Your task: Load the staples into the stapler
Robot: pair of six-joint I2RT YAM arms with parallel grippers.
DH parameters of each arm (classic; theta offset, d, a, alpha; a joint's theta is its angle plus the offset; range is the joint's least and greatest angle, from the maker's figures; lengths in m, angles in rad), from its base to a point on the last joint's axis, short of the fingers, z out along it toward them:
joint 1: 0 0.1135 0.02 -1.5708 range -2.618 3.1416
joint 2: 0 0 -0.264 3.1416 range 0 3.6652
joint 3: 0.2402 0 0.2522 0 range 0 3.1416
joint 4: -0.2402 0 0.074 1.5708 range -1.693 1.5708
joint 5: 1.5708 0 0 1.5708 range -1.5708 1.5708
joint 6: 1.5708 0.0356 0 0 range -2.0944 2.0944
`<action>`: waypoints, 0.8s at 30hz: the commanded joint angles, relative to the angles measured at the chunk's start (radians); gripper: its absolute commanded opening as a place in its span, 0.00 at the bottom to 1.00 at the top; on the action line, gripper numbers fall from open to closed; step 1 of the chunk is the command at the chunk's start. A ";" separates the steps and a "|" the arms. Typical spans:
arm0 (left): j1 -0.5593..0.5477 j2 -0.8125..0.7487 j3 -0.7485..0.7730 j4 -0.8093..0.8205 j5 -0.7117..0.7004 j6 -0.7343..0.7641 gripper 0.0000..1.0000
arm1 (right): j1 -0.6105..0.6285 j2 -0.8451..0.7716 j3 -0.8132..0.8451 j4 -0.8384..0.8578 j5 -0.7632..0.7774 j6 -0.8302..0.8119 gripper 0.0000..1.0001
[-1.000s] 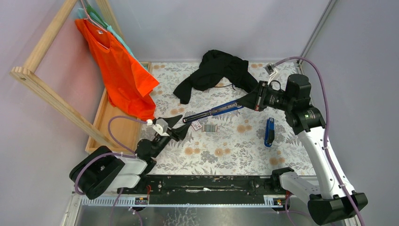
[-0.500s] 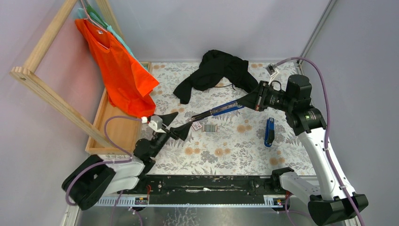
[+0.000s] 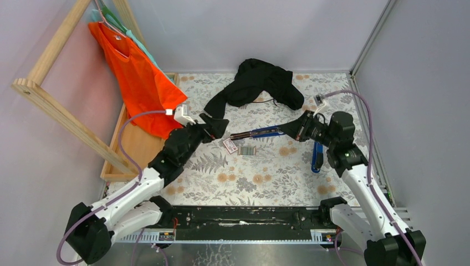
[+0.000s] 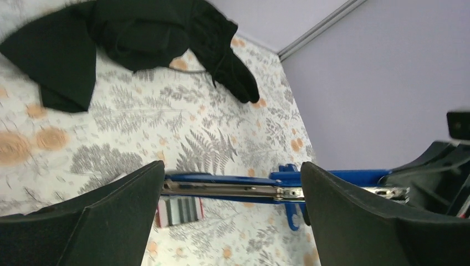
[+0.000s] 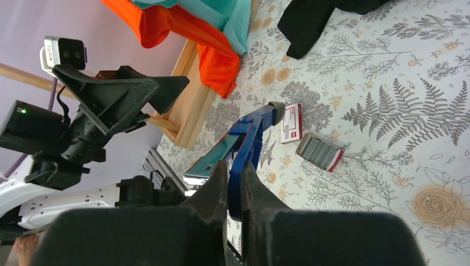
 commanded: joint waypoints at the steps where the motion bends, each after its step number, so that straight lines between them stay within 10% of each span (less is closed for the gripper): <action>1: 0.011 0.097 0.175 -0.362 0.074 -0.226 1.00 | 0.008 -0.062 -0.096 0.456 0.032 0.152 0.00; 24: 0.010 0.298 0.343 -0.493 0.178 -0.669 0.82 | 0.271 0.120 -0.410 1.186 0.372 0.087 0.00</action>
